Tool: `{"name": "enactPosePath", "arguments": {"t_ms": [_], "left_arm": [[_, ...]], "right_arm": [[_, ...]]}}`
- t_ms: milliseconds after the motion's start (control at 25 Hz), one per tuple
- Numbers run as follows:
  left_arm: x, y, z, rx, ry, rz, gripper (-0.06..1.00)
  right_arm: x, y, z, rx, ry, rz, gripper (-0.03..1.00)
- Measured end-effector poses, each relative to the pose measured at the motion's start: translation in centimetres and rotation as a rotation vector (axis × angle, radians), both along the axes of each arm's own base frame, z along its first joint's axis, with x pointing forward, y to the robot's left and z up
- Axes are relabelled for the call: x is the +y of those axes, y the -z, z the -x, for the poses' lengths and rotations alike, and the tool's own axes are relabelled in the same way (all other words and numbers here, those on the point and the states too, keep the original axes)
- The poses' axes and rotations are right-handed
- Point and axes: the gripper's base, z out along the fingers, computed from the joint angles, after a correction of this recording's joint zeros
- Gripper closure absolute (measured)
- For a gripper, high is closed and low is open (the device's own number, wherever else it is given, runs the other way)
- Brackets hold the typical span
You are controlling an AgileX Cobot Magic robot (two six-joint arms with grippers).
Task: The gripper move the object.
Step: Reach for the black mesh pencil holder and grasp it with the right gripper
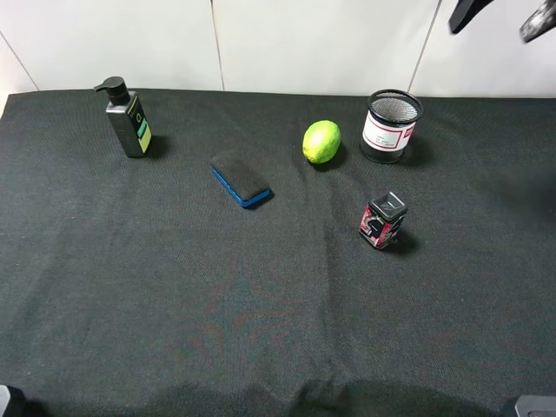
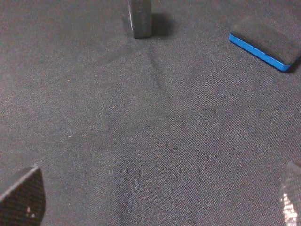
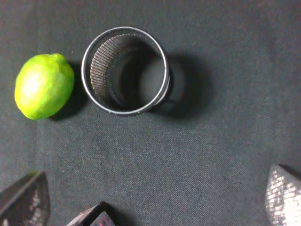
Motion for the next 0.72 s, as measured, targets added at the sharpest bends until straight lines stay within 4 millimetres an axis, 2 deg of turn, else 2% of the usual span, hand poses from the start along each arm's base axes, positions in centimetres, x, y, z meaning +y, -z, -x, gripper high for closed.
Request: {"name": "enactPosePath", "arguments": {"t_ms": [360, 720], "left_arm": [[0.0, 0.0, 0.0, 0.000, 0.000, 0.000, -0.05], [0.0, 0.0, 0.0, 0.000, 0.000, 0.000, -0.05]], "right_arm": [[0.3, 5.2, -3.3, 0.068, 0.016, -0.026, 0.27], [0.6, 8.2, -6.4, 0.074, 0.017, -0.039, 0.27]]}}
